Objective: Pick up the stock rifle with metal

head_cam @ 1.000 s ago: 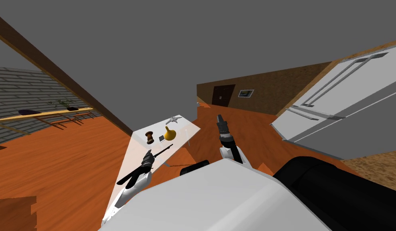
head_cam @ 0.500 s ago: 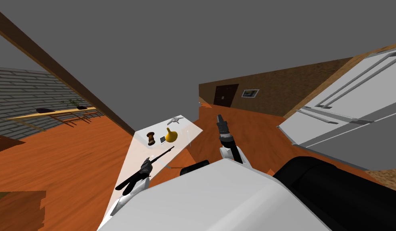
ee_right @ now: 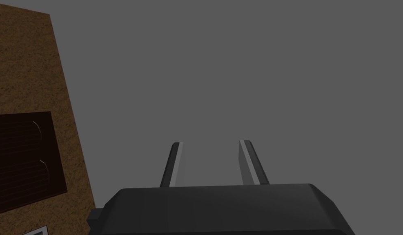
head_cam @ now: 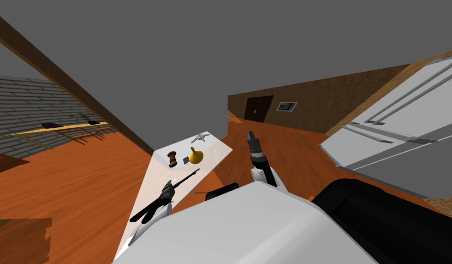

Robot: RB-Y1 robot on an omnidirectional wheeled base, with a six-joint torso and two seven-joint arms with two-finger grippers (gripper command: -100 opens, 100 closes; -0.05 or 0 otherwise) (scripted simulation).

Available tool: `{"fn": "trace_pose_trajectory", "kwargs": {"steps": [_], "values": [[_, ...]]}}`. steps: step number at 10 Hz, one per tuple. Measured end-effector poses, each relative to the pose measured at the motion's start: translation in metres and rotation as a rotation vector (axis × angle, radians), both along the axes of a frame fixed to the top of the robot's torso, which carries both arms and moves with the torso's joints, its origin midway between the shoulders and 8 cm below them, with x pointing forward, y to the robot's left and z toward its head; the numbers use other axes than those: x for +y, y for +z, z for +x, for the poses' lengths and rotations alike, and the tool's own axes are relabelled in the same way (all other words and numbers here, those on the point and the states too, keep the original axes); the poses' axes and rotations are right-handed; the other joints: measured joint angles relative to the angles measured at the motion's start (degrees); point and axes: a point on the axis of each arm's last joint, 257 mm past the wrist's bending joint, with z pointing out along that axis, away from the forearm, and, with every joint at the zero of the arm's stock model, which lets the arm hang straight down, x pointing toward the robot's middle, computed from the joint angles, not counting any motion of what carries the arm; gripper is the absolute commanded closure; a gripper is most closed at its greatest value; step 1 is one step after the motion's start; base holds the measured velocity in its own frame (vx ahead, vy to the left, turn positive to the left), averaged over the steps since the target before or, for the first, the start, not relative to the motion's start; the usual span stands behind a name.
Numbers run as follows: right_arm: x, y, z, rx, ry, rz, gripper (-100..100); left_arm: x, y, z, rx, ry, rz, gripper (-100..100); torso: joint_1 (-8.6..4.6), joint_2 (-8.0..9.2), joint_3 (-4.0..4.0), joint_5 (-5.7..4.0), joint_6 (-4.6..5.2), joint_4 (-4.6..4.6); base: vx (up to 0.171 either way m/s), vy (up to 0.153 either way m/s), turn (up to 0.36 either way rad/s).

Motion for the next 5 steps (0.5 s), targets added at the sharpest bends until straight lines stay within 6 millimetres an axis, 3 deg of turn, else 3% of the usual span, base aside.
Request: {"fn": "trace_pose_trajectory", "kwargs": {"steps": [4, 5], "values": [[0.0000, 0.0000, 0.0000, 0.000, 0.000, 0.000, 0, -0.0001, -0.0004, -0.0003, 0.001, 0.000, -0.001, 100, -0.11, 0.19, 0.12, -0.05, 0.00, 0.06, 0.000, 0.000, 0.000], [0.0000, 0.0000, 0.0000, 0.000, 0.000, 0.000, 0, -0.0002, -0.0006, -0.0005, 0.002, 0.000, -0.001, 0, -0.12, 0.20, 0.13, -0.06, 0.00, 0.07, 0.000, 0.000, 0.000]]}}
